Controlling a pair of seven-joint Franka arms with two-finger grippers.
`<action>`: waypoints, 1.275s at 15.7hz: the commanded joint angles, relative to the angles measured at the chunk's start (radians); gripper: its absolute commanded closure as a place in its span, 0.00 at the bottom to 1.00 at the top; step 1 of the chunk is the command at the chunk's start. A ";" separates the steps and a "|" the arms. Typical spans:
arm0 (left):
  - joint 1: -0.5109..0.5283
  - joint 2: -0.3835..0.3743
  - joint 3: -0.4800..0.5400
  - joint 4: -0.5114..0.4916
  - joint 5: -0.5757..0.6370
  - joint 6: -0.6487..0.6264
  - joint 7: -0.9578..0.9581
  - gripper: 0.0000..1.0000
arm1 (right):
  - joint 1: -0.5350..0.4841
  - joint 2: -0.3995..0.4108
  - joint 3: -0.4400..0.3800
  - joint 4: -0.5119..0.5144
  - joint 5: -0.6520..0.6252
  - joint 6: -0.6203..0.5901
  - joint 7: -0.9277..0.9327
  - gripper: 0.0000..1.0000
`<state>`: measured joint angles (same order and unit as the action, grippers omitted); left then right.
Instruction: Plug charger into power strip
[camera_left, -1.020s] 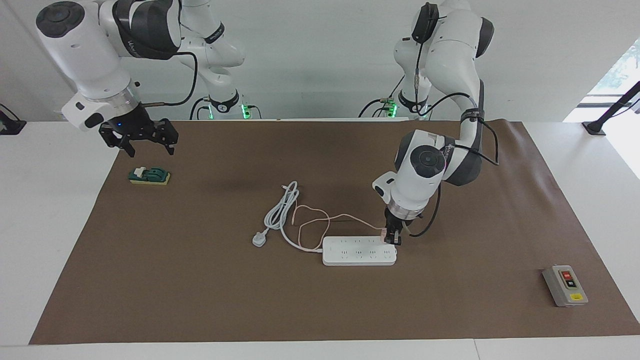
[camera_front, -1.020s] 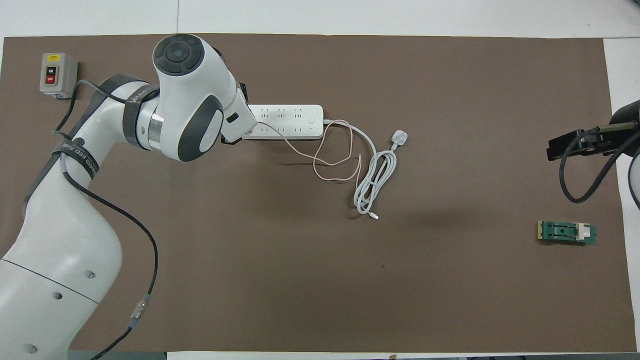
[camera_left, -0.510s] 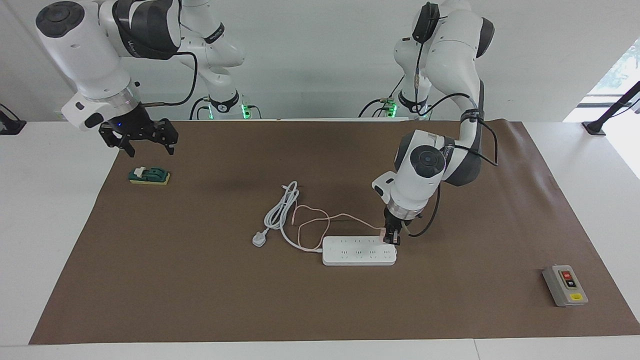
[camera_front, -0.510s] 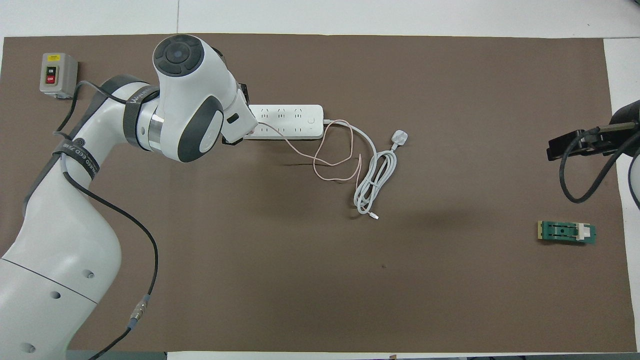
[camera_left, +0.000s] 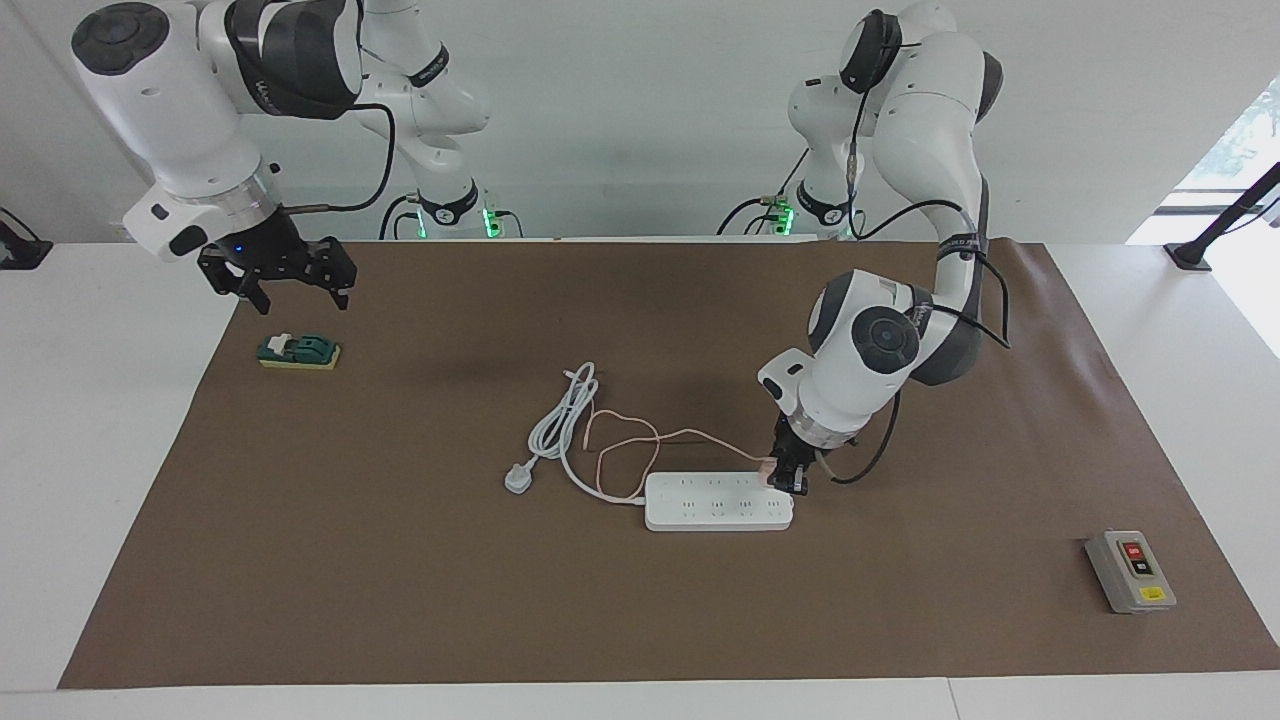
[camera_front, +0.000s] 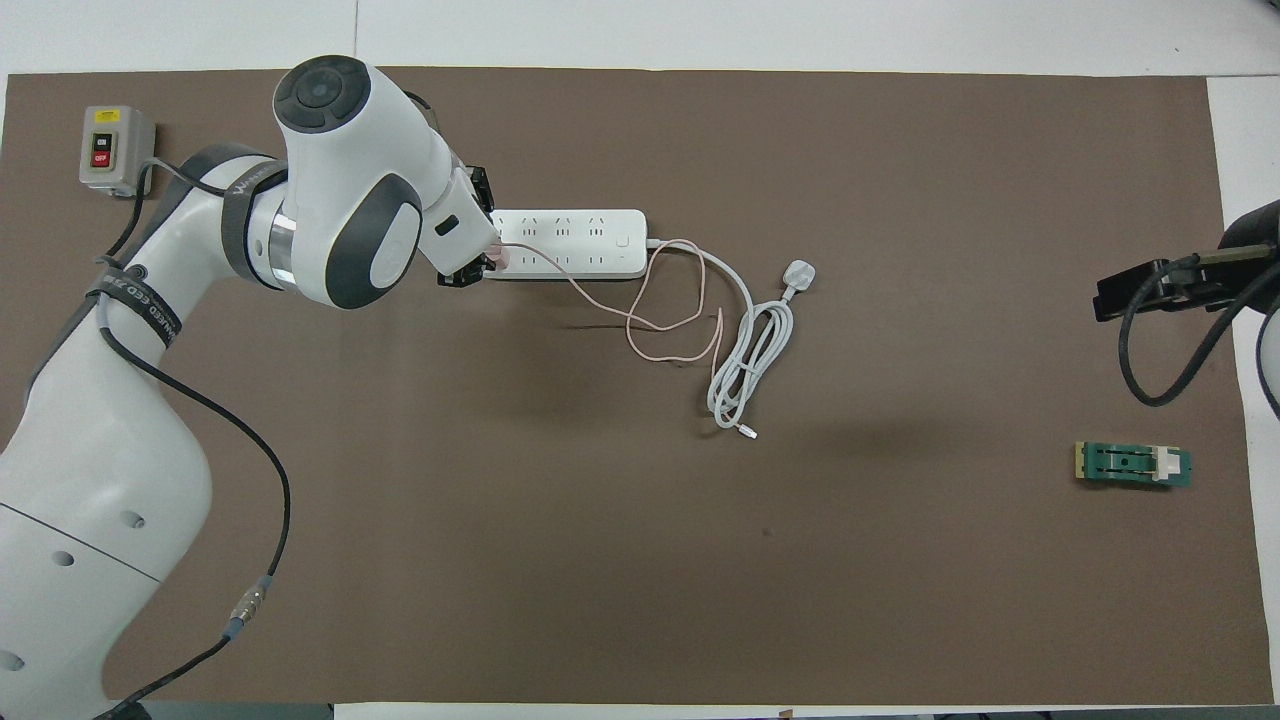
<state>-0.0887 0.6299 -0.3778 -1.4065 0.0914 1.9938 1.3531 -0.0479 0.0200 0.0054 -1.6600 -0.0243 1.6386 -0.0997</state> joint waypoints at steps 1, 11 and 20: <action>-0.009 0.053 -0.023 0.003 0.004 -0.055 -0.038 1.00 | -0.013 -0.014 0.011 -0.007 -0.014 -0.011 -0.002 0.00; -0.029 0.047 -0.021 -0.055 0.146 0.055 -0.031 1.00 | -0.012 -0.014 0.011 -0.007 -0.014 -0.011 -0.002 0.00; -0.028 0.047 -0.021 -0.060 0.217 0.062 -0.017 1.00 | -0.012 -0.014 0.011 -0.007 -0.014 -0.011 -0.002 0.00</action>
<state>-0.1123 0.6383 -0.4066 -1.4107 0.2597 1.9930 1.3041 -0.0479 0.0200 0.0054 -1.6600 -0.0243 1.6386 -0.0997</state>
